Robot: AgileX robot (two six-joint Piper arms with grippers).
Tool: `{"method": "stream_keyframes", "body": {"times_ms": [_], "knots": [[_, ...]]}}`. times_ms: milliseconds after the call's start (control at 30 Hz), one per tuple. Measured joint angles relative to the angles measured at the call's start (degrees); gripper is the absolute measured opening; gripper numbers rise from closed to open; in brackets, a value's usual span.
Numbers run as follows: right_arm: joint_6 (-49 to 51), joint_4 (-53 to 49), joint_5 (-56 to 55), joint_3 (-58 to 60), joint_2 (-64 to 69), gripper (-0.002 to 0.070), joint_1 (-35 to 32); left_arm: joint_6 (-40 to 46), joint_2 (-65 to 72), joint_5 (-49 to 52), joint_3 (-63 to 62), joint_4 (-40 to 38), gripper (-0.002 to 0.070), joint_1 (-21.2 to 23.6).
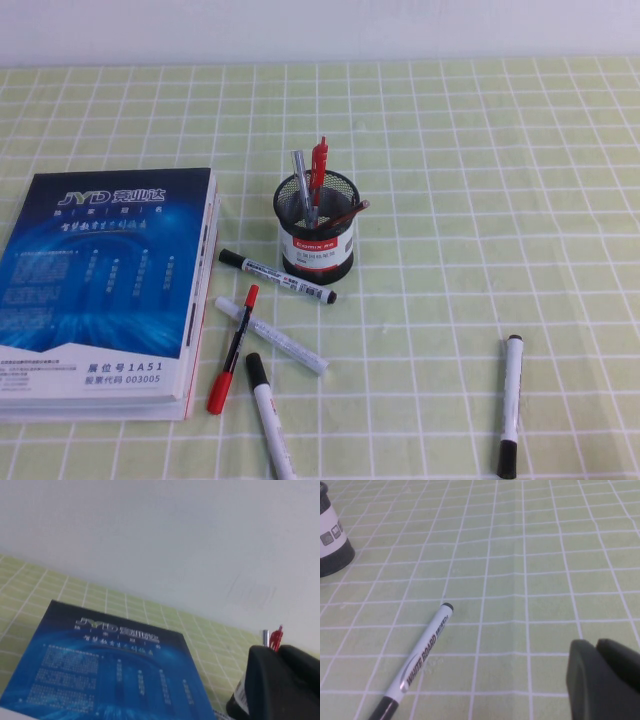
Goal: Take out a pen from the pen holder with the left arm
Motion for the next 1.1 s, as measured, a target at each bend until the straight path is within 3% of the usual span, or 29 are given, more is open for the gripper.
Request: {"method": "stream_keyframes", "body": {"times_ms": [333, 400, 533, 667, 800, 1100], "knots": [[0.0, 0.0, 0.0, 0.0, 0.0, -0.0015, 0.0, 0.79, -2.54, 5.02, 0.09, -1.35, 0.0, 0.0], [0.0, 0.0, 0.0, 0.0, 0.0, -0.0015, 0.0, 5.31, -2.54, 7.54, 0.09, -5.6, 0.0, 0.0], [0.0, 0.0, 0.0, 0.0, 0.0, -0.0015, 0.0, 28.53, -2.54, 18.27, 0.09, -20.01, 0.0, 0.0], [0.0, 0.0, 0.0, 0.0, 0.0, -0.0015, 0.0, 42.43, -2.54, 22.78, 0.09, -25.18, 0.0, 0.0], [0.0, 0.0, 0.0, 0.0, 0.0, -0.0015, 0.0, 48.59, -2.54, 23.34, 0.09, -27.87, 0.0, 0.0], [0.0, 0.0, 0.0, 0.0, 0.0, -0.0015, 0.0, 50.4, -2.54, 23.47, 0.09, -28.58, 0.0, 0.0]]}}
